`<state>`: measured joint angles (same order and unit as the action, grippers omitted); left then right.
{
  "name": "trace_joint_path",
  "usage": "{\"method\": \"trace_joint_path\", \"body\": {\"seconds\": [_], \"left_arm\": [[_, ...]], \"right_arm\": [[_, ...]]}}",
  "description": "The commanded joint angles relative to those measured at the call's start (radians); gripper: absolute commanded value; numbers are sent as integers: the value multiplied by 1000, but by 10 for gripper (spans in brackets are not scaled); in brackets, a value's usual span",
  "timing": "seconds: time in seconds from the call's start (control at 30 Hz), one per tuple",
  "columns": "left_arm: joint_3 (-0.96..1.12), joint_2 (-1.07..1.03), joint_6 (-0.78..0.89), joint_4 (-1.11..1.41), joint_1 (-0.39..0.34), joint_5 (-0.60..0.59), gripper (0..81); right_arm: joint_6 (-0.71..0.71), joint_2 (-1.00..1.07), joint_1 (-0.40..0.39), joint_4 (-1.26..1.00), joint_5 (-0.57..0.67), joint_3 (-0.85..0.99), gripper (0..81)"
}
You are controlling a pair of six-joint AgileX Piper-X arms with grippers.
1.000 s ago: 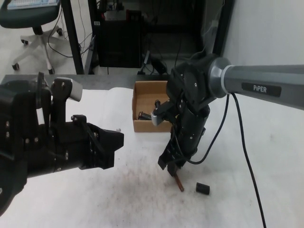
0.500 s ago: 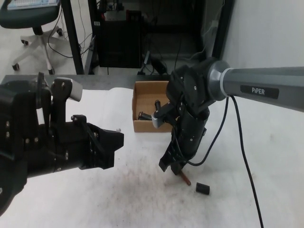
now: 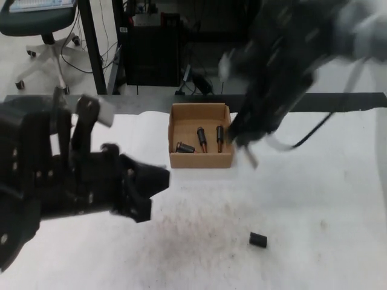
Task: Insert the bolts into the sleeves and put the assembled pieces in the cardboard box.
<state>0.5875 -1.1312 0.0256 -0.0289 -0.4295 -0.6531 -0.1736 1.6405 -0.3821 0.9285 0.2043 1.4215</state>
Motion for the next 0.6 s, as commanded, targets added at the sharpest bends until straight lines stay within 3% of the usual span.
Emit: {"method": "trace_joint_path", "body": {"seconds": [0.0,0.13,0.27,0.37,0.47,0.57], "left_arm": [[51,-25,-71,-1,-40,-10,3],[234,-183,-245,-193,-116,87,3],[457,-409,-368,-395,-140,186,3],[617,-559,-422,-498,-146,99,10],[768,-681,-480,-596,-174,74,81],[907,-788,-608,-789,-224,109,226]], "right_arm": [[6,-71,43,10,57,-36,9],[15,-215,133,10,130,-139,9],[15,-354,218,8,208,-241,9],[13,-445,273,8,264,-305,9],[8,-522,315,8,274,-368,9],[8,-579,325,8,274,-427,9]]}}
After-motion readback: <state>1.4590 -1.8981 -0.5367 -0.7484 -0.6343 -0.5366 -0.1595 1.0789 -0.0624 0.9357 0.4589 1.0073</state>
